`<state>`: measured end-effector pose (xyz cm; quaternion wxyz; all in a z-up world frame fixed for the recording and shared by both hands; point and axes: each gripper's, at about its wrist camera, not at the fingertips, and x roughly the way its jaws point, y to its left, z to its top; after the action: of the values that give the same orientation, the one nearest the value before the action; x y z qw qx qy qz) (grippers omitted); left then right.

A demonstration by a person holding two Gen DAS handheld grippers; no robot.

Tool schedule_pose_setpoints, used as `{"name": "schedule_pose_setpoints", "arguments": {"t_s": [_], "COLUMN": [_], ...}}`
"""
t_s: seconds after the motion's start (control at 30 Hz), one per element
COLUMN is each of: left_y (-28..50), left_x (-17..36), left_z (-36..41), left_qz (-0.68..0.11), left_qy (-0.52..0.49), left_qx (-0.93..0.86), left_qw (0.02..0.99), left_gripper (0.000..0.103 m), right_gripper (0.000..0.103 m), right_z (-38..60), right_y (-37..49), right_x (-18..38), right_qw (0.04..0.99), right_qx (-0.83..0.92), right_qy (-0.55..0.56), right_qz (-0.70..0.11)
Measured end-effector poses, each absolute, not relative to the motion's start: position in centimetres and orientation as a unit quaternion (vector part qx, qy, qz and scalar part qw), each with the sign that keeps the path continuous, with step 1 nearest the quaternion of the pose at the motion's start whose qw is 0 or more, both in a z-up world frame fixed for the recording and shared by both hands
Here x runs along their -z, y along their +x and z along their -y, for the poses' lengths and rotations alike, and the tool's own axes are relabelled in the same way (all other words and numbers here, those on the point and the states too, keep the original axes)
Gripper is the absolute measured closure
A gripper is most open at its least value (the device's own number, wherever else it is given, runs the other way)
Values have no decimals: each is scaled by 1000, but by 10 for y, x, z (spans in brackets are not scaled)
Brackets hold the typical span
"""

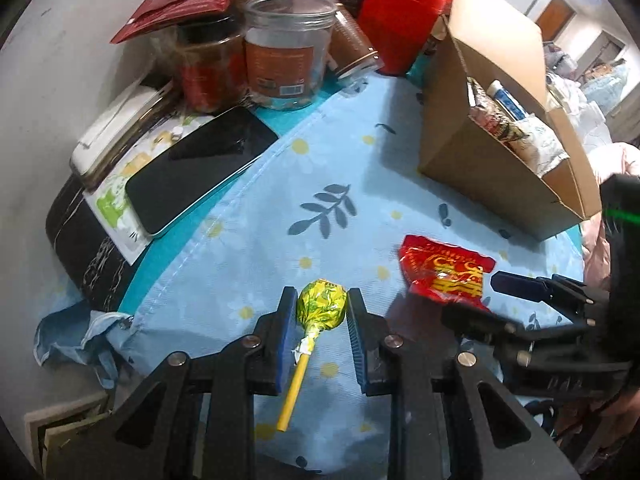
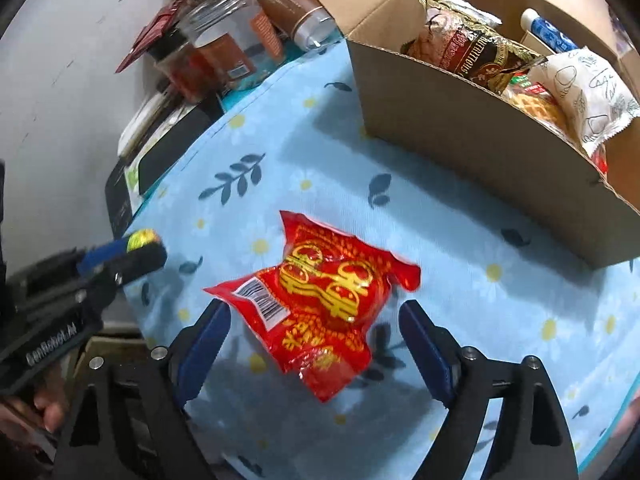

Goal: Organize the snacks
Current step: 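Lift the yellow lollipop with the left gripper while the right carries the red packet toward the box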

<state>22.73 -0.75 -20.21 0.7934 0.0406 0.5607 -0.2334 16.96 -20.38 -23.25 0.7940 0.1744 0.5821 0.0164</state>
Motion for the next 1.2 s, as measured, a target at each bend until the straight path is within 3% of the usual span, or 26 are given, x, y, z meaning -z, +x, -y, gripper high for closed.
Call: {"name": "schedule_pose_setpoints", "arguments": {"t_s": [0.23,0.4,0.57,1.2], "left_y": [235,242,244,239], "left_x": [209,209,211,200], "left_z": [3,5,5,18], "left_qz": [-568,-567,-568,-558], "left_qy": [41,43,46,74], "left_qx": [221,224,230,274], "left_qw": [792,791,789,780], "left_gripper": [78,78,78,78], "right_gripper": [16,15,37,41], "right_z": [210,202,201,204], "right_y": [181,186,182,162], "right_x": [256,258,256,243], "right_qw": [772,787,795,802], "right_qx": [10,13,39,41], "right_qy": [229,198,175,187], "right_qz": [-593,-584,-579,-566]}}
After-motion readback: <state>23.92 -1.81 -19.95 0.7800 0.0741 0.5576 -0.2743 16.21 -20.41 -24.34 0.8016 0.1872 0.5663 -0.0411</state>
